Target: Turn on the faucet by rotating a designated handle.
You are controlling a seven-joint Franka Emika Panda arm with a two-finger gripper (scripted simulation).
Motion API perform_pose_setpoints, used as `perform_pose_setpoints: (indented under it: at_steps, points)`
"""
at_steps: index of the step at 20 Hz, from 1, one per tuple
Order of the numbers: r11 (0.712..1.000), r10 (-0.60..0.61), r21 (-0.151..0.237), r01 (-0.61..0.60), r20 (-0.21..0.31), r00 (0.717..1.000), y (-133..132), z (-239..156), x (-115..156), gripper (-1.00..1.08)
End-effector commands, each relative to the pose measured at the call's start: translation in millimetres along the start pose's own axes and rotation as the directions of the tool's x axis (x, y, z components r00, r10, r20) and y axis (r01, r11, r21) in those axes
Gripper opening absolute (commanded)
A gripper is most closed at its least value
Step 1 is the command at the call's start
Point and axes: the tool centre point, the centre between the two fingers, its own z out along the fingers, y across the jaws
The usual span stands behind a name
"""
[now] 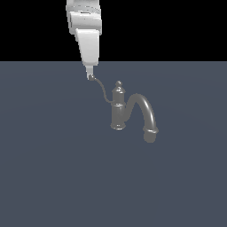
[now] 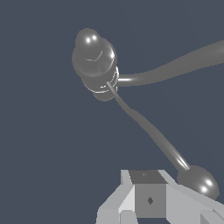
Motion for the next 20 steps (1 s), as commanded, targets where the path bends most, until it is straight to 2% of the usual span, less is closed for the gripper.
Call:
perform_pose_setpoints:
  at_steps: [1, 2, 20]
  points:
    - [1.000, -0.006, -0.011, 0.006, 0.001, 1.000, 9, 2, -4, -1.00]
    - [1.000, 0.003, 0.000, -0.003, -0.001, 1.000, 2, 0, 2, -1.00]
    - [1.000, -0.004, -0.008, 0.004, 0.001, 1.000, 61, 1, 53, -1.00]
